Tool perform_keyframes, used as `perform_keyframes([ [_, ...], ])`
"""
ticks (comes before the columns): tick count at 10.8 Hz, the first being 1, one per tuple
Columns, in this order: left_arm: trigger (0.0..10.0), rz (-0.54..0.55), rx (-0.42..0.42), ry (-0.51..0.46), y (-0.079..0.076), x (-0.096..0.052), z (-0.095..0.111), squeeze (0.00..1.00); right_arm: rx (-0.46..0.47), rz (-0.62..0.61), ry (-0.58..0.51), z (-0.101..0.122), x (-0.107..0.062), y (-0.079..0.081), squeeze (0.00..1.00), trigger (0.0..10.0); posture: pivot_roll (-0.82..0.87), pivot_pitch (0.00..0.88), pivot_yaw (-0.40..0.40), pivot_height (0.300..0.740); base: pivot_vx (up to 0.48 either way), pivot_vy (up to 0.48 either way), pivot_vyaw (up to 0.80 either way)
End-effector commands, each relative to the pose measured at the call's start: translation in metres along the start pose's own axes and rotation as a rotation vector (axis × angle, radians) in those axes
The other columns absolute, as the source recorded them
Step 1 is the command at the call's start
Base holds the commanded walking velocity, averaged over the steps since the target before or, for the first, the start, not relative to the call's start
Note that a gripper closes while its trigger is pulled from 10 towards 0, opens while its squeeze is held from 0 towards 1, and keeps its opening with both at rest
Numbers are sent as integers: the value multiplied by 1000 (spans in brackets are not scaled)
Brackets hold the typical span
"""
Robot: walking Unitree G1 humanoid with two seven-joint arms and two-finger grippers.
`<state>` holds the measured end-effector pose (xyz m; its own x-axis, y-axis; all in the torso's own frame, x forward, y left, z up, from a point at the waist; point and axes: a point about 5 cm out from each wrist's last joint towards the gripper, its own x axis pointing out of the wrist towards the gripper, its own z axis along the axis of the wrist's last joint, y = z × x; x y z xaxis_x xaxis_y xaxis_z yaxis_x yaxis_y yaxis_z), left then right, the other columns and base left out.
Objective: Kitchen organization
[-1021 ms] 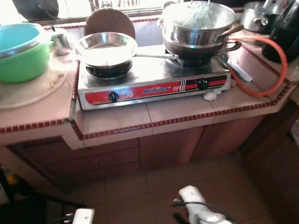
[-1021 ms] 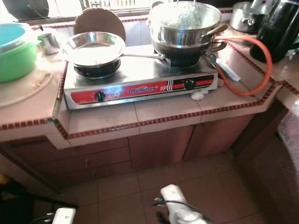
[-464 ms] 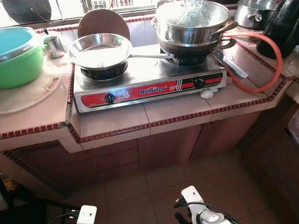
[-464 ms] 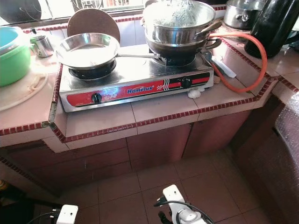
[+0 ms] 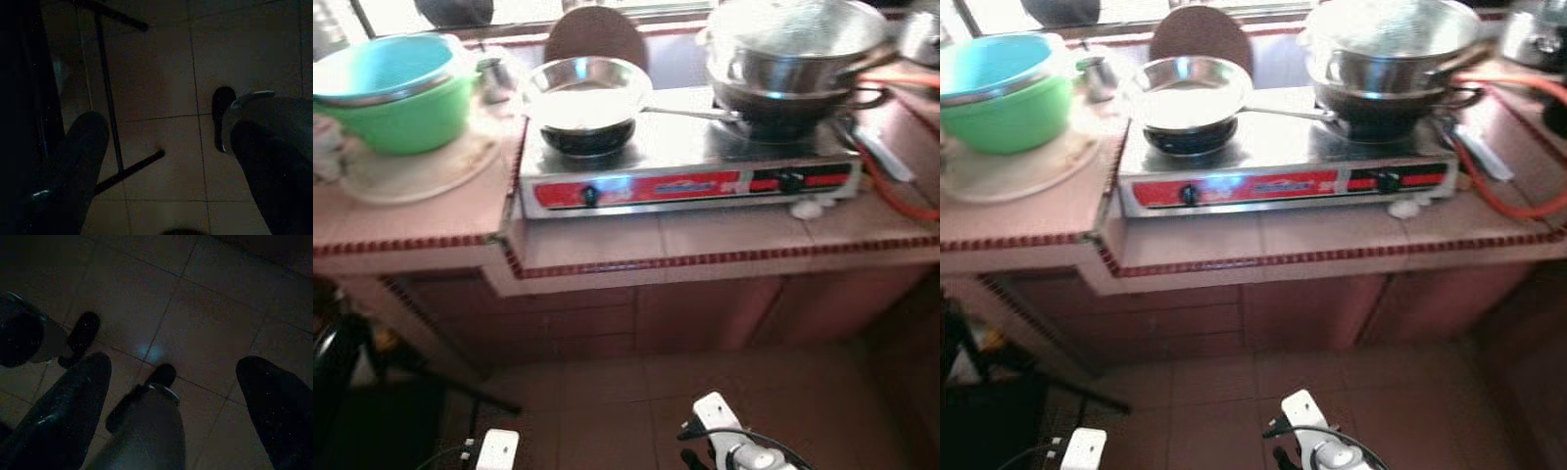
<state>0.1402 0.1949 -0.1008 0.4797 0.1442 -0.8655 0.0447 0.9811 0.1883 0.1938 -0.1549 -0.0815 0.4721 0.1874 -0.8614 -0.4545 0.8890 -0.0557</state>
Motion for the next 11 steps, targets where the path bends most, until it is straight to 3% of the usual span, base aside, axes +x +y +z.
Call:
perform_keyframes([
  [1,10000,8,16,1,1,0,0,0,5,1,11,-5,0,1,0,10000,-36,79,35,740,0,0,0],
  [7,10000,14,0,0,1,0,1,0,-22,-4,24,-10,-2,-1,0,10000,-36,76,31,740,0,0,0],
  [11,10000,27,-50,24,-2,-2,-11,0,-89,-1,26,-3,-2,-8,0,10000,14,70,-28,740,0,0,0],
])
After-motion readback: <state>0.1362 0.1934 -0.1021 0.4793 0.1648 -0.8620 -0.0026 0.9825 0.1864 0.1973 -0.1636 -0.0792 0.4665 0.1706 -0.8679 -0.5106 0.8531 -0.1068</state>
